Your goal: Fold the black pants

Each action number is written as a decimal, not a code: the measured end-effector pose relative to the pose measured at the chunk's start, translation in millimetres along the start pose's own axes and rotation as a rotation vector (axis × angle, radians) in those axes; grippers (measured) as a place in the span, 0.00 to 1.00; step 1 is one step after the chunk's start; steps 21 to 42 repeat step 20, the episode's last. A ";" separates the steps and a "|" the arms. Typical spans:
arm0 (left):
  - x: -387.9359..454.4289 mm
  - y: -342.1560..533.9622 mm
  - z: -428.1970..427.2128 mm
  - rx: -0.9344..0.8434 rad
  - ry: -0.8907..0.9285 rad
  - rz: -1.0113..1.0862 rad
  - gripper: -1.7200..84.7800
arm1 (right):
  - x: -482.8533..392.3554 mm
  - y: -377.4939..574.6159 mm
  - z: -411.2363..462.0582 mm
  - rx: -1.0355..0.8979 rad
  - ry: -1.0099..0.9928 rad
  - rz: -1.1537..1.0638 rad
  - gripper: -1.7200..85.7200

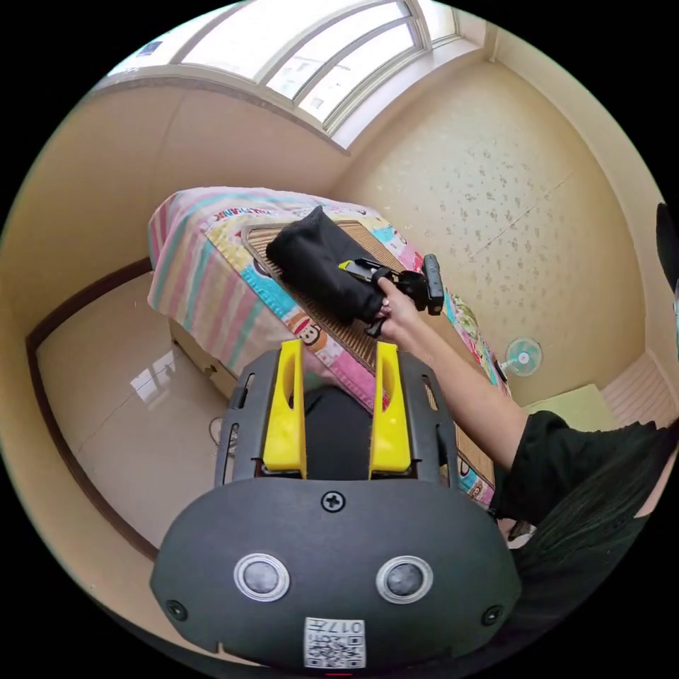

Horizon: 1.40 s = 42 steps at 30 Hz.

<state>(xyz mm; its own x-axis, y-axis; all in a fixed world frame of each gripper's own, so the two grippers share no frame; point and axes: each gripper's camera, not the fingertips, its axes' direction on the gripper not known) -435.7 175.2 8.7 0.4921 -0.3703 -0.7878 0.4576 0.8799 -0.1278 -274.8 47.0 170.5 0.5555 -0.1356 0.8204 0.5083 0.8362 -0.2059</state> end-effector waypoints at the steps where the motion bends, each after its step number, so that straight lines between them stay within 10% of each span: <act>1: -3.9 2.5 -3.4 -0.003 -0.010 -0.017 0.19 | -18.3 -12.5 15.1 0.001 0.021 -0.025 0.16; 9: 42.0 19.1 25.0 -0.056 0.144 0.137 0.19 | 72.1 83.3 -98.1 0.021 -0.136 -0.231 0.15; 20: 203.1 74.6 108.1 -0.261 0.522 0.446 0.18 | 295.7 491.0 -543.8 0.697 0.751 0.479 0.16; 42: 203.1 74.6 108.1 -0.261 0.522 0.446 0.18 | 295.7 491.0 -543.8 0.697 0.751 0.479 0.16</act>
